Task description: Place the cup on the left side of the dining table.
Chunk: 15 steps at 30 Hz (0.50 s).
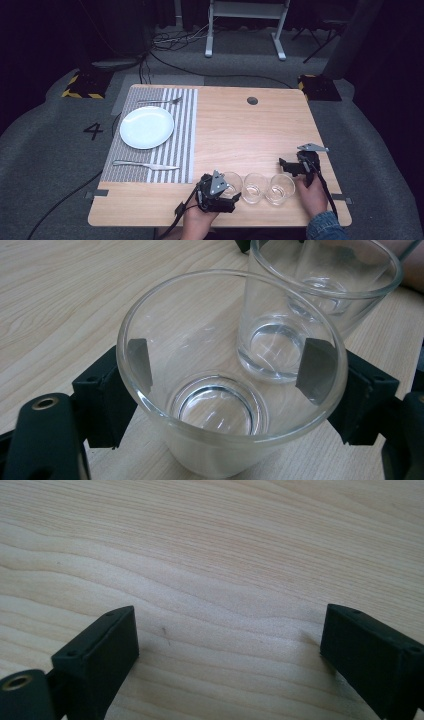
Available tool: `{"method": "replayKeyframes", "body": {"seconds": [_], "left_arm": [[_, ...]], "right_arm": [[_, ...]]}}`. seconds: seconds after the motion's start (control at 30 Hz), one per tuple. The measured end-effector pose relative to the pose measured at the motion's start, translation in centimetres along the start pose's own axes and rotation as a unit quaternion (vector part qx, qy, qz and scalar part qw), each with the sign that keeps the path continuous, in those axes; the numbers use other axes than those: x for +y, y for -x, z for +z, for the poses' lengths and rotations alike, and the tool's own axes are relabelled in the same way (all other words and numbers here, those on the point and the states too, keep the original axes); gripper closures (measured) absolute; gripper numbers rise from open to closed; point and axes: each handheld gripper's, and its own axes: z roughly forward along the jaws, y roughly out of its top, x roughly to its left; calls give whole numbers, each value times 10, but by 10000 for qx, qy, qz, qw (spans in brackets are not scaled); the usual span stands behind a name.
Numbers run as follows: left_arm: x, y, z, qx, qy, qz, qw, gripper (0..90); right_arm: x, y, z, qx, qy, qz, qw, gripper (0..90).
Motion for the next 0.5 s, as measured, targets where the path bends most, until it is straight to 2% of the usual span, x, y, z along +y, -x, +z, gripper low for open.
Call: {"method": "replayKeyframes", "body": {"seconds": [0.23, 0.5], "left_arm": [[1, 2, -1, 22, -53, 6, 10000, 193], [4, 1, -6, 40, -234, 4, 9997, 193]], "right_arm": [[0, 0, 0, 2, 0, 4, 10000, 88], [0, 0, 0, 2, 0, 2, 10000, 88]]}}
